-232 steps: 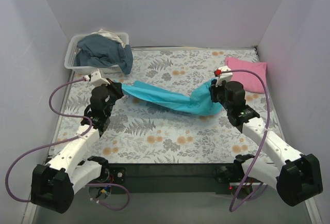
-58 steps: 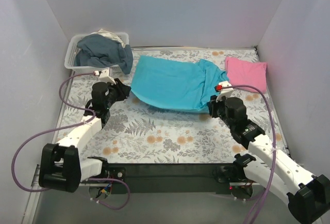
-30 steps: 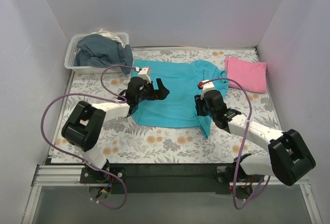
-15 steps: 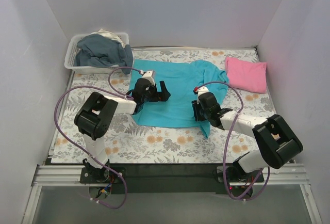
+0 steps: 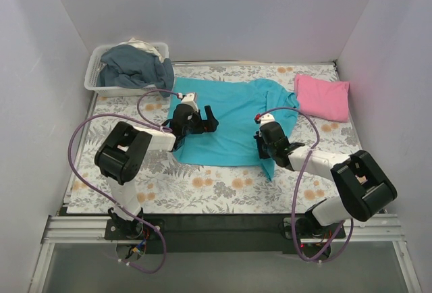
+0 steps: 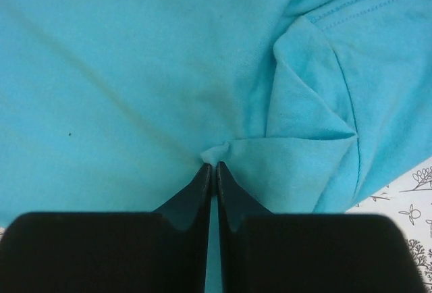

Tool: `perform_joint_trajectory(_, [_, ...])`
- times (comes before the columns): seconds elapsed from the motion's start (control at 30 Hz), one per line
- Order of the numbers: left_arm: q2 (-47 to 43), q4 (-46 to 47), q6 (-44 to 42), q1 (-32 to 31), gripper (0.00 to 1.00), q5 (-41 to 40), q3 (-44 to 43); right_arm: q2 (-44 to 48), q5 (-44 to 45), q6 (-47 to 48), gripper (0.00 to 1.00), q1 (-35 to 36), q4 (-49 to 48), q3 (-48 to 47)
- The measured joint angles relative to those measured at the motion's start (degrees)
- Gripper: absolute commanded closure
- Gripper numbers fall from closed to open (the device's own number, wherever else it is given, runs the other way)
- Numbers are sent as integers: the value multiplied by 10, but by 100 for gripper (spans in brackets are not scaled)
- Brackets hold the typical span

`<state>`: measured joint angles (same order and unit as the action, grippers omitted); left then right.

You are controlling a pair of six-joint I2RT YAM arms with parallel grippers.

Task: Fold and stack the t-shirts
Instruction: Flatten the tshirt out

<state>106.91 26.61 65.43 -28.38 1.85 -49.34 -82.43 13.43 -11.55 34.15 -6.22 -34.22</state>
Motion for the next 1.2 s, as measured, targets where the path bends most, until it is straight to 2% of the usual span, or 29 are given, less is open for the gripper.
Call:
perform_joint_trajectory(0.17, [-7, 7, 2, 11, 5, -1, 12, 5, 3, 0, 99, -2, 4, 3])
perform_joint_trajectory(0.27, [-10, 12, 5, 23, 5, 0, 18, 45, 4, 0, 99, -3, 31, 3])
perform_joint_trajectory(0.57, [-24, 20, 9, 50, 5, -4, 39, 299, 56, -22, 99, 28, 145, 4])
perform_joint_trajectory(0.73, [-33, 21, 9, 58, 5, -5, 50, 387, 77, -63, 99, 41, 238, 11])
perform_joint_trajectory(1.03, [-38, 17, 10, 62, 5, -12, 54, 452, 98, -151, 99, 117, 391, 12])
perform_joint_trajectory(1.2, [-38, 16, 10, 64, 5, -15, 54, 457, 120, -193, 99, 146, 461, -1])
